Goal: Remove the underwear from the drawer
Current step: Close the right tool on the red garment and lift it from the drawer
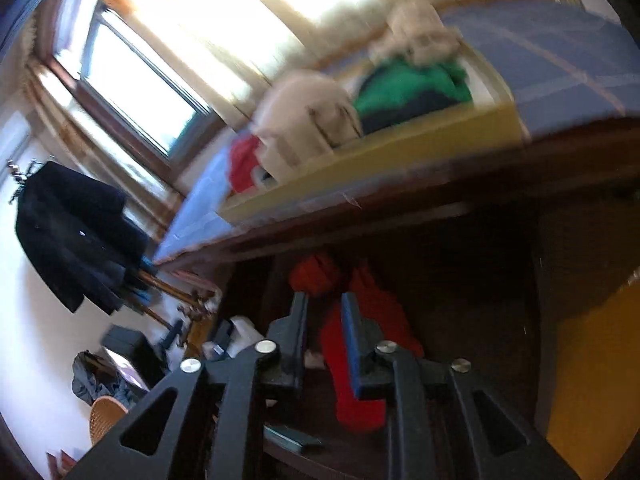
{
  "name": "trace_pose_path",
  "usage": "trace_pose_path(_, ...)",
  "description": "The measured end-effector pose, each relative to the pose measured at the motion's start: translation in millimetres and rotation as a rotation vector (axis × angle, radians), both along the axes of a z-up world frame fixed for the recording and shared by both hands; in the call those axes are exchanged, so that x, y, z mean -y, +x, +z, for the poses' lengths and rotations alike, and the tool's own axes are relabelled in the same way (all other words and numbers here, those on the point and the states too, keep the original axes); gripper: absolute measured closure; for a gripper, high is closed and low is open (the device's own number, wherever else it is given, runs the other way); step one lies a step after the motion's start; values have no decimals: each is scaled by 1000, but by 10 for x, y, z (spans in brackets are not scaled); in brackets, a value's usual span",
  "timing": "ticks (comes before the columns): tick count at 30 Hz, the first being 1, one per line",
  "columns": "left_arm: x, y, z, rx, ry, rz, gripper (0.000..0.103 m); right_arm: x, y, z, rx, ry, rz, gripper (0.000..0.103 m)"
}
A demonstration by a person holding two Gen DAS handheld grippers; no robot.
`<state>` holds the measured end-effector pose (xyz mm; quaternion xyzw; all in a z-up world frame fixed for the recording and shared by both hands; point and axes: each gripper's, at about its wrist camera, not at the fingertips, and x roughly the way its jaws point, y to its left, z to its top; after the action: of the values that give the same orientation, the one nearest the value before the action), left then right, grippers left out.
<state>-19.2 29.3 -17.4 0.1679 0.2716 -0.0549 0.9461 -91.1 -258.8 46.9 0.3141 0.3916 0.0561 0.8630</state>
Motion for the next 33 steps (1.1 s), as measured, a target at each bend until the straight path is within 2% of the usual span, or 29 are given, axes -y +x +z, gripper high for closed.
trace_pose_path(1, -3, 6, 8, -3, -3, 6, 6, 2, 16, -72, -29, 13, 12, 59)
trace_pose_path(2, -8, 5, 15, -5, -10, 13, 6, 0, 29, -130, -47, 20, 20, 50)
trace_pose_path(3, -7, 1, 27, -10, -13, 19, 6, -9, 44, -180, -62, 20, 28, 35)
trace_pose_path(4, 2, 13, 22, -14, -11, 22, 6, -33, 74, -241, -81, 5, 40, 32)
trace_pose_path(7, 114, -2, 32, -56, -17, 8, 5, -126, 223, -389, -151, -51, 99, 32)
trace_pose_path(10, 300, -130, 82, -60, -38, -42, 5, -249, 410, -548, -224, -131, 171, 32)
trace_pose_path(13, 544, -247, 88, -31, 16, -67, 4, -350, 588, -735, -293, -190, 241, 32)
trace_pose_path(15, 680, -276, 39, -55, 30, -69, 5, -397, 669, -874, -341, -208, 276, 32)
trace_pose_path(17, 745, -252, -22, -77, 59, -27, 6, -423, 761, -1014, -394, -233, 295, 32)
trace_pose_path(19, 745, -262, 0, -65, 44, -17, 6, -408, 819, -1109, -440, -197, 304, 32)
trace_pose_path(23, 697, -260, 11, -73, 6, -13, 5, -487, 883, -1192, -491, -242, 347, 31)
trace_pose_path(29, 628, -259, 13, -72, -43, -28, 5, -449, 861, -1239, -519, -199, 334, 31)
trace_pose_path(33, 628, -272, 16, -50, -51, -25, 6, -585, 968, -1296, -563, -257, 373, 28)
